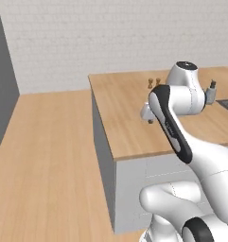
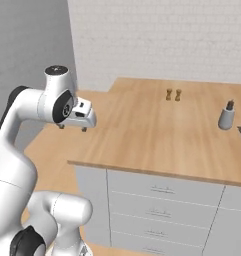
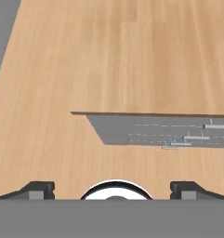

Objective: Take a straw from the drawer in front and place it inside the glass cup on the dining counter.

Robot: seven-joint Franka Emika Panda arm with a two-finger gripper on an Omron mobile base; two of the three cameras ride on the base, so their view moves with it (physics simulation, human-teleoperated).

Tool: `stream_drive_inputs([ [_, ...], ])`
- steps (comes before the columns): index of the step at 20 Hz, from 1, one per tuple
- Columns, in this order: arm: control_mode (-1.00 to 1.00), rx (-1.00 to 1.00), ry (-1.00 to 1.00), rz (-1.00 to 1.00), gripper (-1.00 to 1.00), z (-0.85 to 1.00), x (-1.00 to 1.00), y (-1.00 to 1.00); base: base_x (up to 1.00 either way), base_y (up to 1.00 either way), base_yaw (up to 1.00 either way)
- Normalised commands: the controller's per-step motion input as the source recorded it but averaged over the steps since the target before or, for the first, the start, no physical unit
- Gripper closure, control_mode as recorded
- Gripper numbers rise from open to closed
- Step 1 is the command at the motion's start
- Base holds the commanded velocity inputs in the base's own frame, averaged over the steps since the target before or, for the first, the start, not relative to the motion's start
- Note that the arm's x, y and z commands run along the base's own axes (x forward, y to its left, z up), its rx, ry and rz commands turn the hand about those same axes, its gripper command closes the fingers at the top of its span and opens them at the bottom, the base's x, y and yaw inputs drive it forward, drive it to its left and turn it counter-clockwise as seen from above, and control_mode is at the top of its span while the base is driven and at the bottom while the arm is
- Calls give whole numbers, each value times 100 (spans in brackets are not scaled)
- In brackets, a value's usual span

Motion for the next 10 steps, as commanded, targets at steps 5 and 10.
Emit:
stream_drive_inputs([
  [5,100,0,0,0,-100,0,0,0,2,41,0],
  [10,100,0,0,0,-100,0,0,0,0,46,0],
])
